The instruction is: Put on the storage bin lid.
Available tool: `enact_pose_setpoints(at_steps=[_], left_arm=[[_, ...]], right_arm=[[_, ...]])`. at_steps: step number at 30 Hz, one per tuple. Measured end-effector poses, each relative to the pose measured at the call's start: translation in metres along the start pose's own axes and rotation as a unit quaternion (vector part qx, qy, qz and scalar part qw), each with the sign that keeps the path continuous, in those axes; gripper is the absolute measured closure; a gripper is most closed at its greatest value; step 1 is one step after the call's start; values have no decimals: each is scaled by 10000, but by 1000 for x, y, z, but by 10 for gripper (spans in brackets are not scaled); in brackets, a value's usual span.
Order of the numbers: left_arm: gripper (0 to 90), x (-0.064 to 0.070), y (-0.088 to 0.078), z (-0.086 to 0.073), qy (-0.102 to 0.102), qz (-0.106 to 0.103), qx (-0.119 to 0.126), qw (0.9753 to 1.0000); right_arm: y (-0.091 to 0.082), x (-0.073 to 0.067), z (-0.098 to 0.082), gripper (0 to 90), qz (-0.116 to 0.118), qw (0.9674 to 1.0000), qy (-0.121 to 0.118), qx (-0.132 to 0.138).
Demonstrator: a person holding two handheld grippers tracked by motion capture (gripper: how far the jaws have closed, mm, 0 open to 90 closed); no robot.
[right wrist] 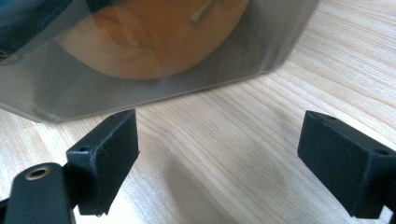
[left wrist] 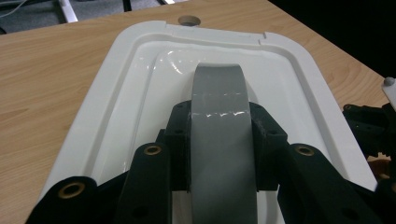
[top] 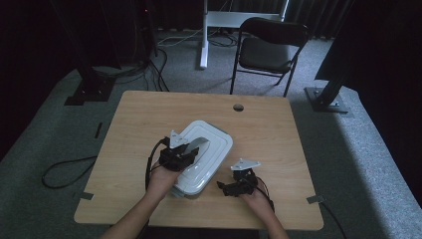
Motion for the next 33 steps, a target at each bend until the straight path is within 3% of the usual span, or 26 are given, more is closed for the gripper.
enact_pose_setpoints(at_steps=[1,2,3,5,7,10,14,16,18,25,27,30,33], left_arm=[[581,0,0,0,0,0,0,10000],[581,2,0,1,40,-135,-22,9999],[442,3,0,2,74,-168,-7,9998],[365,3,-2,3,71,-245,4,9997],[288,2,-4,4,99,-272,-17,9996],[172,-3,-4,3,184,-141,-89,9997],[90,-5,-6,0,287,-294,-176,9990],[81,-6,-7,1,224,-383,-128,9989],[2,-8,-8,1,228,-457,-145,9986],[3,-25,-18,1,514,-334,-23,9981],[3,-34,-22,-1,404,-368,-13,9985],[3,-35,-25,-2,266,-586,20,9979],[3,-40,-27,-4,242,-480,-15,9986]], right_arm=[[0,0,0,118,0,10000,0,0],[0,0,0,118,3,10000,7,3],[-1,1,0,118,-6,10000,20,3],[-1,2,0,118,-5,10000,35,16],[-1,2,1,118,-19,10000,29,24],[-2,2,1,118,-20,10000,40,34],[-2,3,1,118,-36,10000,44,33],[-3,3,1,118,-31,10000,63,46],[-4,4,1,118,-52,10000,43,49],[-6,6,-2,118,-45,9999,134,64],[-7,7,-2,118,-41,9999,153,61],[-7,7,-3,118,-47,9998,157,60],[-6,8,-4,118,-39,9999,162,40]])
Point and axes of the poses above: each handheld gripper's, and its own axes: y roughly forward along the jaws, z roughly out of its top, x roughly to its right, the point moved 10 cm from there along y, roughly forward along the jaws, and after that the axes turned 8 degrees about -z, right-handed, at the moved point
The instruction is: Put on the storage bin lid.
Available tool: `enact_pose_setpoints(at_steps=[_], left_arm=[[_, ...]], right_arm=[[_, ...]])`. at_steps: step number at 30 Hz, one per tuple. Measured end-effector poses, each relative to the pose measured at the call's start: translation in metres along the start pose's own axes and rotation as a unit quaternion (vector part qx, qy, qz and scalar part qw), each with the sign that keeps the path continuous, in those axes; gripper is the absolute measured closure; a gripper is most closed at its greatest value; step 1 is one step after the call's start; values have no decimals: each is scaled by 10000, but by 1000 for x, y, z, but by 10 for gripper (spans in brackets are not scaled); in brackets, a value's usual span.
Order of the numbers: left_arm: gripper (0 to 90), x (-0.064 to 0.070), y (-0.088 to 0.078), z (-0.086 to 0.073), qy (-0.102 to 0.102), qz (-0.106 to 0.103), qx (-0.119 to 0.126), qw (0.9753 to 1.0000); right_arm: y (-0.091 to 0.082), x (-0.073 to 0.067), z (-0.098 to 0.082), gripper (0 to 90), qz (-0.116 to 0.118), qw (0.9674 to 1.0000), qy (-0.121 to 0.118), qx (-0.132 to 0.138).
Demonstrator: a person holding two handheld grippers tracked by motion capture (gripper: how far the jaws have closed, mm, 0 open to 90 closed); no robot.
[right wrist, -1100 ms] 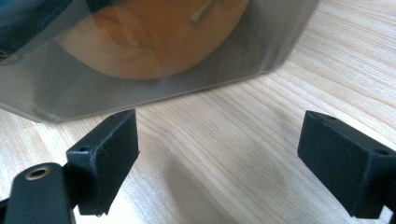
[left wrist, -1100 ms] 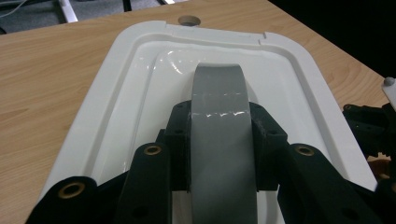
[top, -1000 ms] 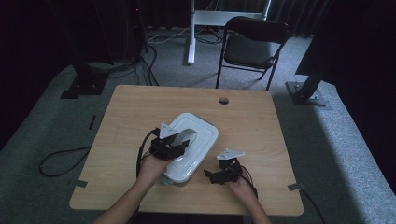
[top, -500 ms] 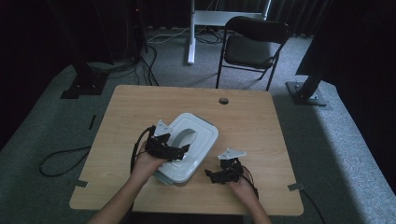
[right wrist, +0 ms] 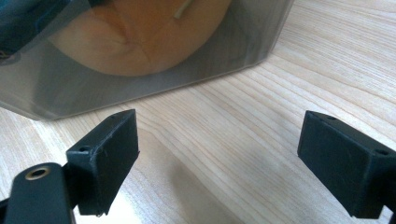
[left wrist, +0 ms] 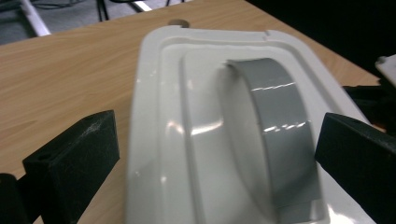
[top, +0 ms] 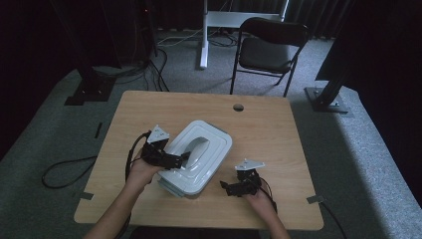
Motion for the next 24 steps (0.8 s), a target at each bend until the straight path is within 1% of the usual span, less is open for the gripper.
enact_pose_setpoints(at_steps=[2,3,7,11,13,15,16,19,21,23,24], left_arm=[[3,-1,-3,1,-87,-4,94,9999],[3,-2,-4,1,-93,34,90,9999],[3,-2,-11,4,-34,63,138,9999],[3,-9,-18,5,-48,182,175,9997],[3,-14,-22,5,-81,200,202,9996],[3,-22,-25,3,-74,331,208,9992],[3,-25,-26,1,-117,352,198,9991],[3,-34,-29,-3,-151,460,185,9987],[3,-43,-30,-7,-166,571,169,9981],[3,-50,-31,-11,-218,640,174,9976],[3,-55,-31,-13,-277,658,210,9972]], right_arm=[[0,0,0,118,3,10000,7,5],[0,-1,0,118,7,10000,0,5],[0,-2,-1,118,23,10000,-19,-17],[1,-2,-1,118,25,10000,-22,-23],[1,-3,-1,118,17,10000,-35,-32],[1,-3,-1,118,5,10000,-45,-26],[1,-3,0,118,3,10000,-39,-15],[1,-3,0,118,-3,10000,-30,-16],[1,-3,0,118,1,10000,-22,-9],[1,-3,0,118,1,10000,-30,-22],[1,-3,0,118,3,10000,-30,-20]])
Point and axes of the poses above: each handheld gripper's, and its own axes: y roughly forward along the jaws, z roughly out of its top, x roughly to its right, the point moved 10 cm from there along y, roughly forward along the jaws, and after that the axes turned 8 degrees about -z, right-handed, at the moved point
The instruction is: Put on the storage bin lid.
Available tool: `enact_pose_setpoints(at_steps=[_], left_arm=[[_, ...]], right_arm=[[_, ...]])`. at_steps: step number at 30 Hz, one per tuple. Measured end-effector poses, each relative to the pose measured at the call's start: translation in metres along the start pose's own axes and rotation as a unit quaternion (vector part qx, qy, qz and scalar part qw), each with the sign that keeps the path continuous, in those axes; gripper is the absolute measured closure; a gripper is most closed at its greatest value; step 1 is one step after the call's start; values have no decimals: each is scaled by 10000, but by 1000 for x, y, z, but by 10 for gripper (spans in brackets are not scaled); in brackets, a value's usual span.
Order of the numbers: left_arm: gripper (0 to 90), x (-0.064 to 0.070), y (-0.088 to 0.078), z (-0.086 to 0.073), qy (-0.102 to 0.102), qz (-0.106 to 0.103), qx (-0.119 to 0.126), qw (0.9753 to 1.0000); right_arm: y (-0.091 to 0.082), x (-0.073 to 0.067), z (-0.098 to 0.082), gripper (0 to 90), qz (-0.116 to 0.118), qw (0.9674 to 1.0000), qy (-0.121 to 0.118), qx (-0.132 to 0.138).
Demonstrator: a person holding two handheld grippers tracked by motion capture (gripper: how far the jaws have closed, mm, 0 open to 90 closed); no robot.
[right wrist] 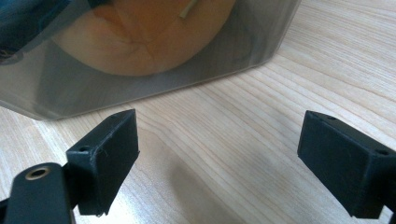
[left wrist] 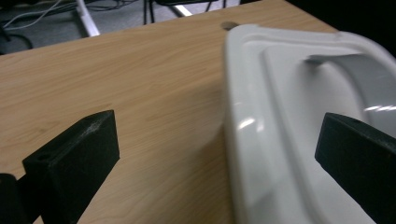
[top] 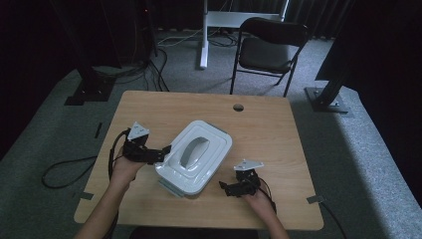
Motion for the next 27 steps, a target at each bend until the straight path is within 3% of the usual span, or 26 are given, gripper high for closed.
enact_pose_setpoints(at_steps=[4,10,14,16,27], left_arm=[[3,-14,1,-7,-36,213,-32,9998],[3,-31,4,-19,-237,352,-39,9991],[3,-43,7,-26,-283,454,-31,9986],[3,-48,10,-31,-193,541,-65,9983],[3,-63,34,-63,-308,519,-320,9977]], right_arm=[[0,0,0,118,2,10000,-5,-12],[0,1,-1,118,-3,10000,29,-6],[-1,1,0,118,-4,10000,38,5],[-1,1,0,118,-13,10000,28,8],[-3,4,1,118,-56,10000,65,37]])
Point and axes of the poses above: each handheld gripper's, and its own axes: y roughly forward along the jaws, z roughly out of its top, x roughly to its right, the point moved 10 cm from there along y, roughly forward along the jaws, and after that the axes turned 8 degrees about -z, right-handed, at the moved point
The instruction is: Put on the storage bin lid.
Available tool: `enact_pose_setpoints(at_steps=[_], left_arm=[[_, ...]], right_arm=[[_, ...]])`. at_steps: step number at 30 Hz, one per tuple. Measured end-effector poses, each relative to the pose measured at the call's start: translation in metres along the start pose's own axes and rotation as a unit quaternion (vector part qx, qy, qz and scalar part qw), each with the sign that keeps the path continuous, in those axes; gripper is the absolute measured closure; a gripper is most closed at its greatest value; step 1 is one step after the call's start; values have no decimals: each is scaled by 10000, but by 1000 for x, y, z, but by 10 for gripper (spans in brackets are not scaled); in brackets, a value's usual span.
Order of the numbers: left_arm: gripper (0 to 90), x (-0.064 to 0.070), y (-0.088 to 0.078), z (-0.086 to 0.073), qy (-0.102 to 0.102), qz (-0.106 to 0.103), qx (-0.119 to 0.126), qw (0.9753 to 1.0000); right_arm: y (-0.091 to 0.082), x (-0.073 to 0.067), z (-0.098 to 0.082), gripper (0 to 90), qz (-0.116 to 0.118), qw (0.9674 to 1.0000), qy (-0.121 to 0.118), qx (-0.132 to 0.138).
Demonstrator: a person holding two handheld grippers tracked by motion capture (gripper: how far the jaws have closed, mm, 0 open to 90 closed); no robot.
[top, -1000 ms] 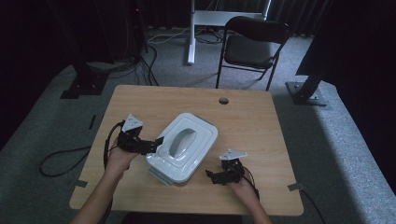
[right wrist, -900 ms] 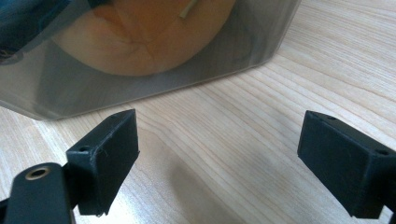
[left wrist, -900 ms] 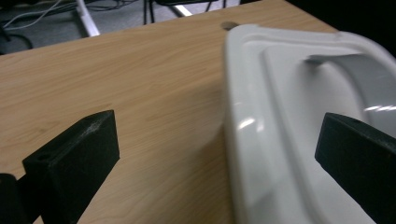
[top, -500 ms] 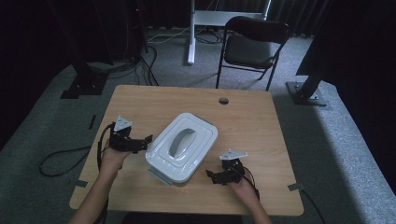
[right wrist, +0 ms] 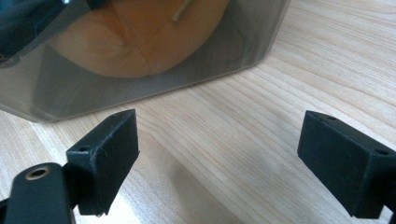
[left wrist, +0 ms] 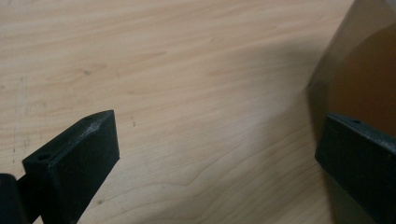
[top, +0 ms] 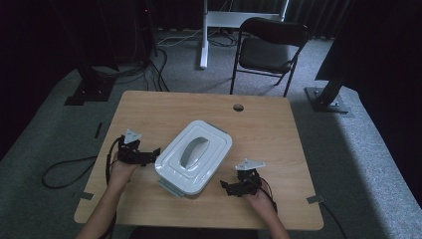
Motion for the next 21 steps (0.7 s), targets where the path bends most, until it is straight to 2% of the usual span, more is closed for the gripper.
enact_pose_setpoints(at_steps=[9,11,13,16,21], left_arm=[[3,3,19,-13,43,-25,-120,9999],[3,4,24,-16,20,-21,-224,9997],[3,9,28,-18,18,-105,-246,9996],[5,14,31,-19,162,-71,-273,9995],[4,16,30,-20,112,-79,-253,9996]], right_arm=[[0,0,1,118,-7,10000,27,26],[0,0,2,118,3,10000,31,25],[-1,0,2,118,6,10000,31,39],[-1,1,2,118,2,10000,53,45],[-2,3,1,118,-25,10000,50,40]])
Point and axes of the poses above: each handheld gripper's, and its own axes: y roughly forward along the jaws, z roughly out of its top, x roughly to its right, the point moved 10 cm from there along y, roughly forward along the jaws, and after that the axes turned 8 degrees about -z, right-handed, at the moved point
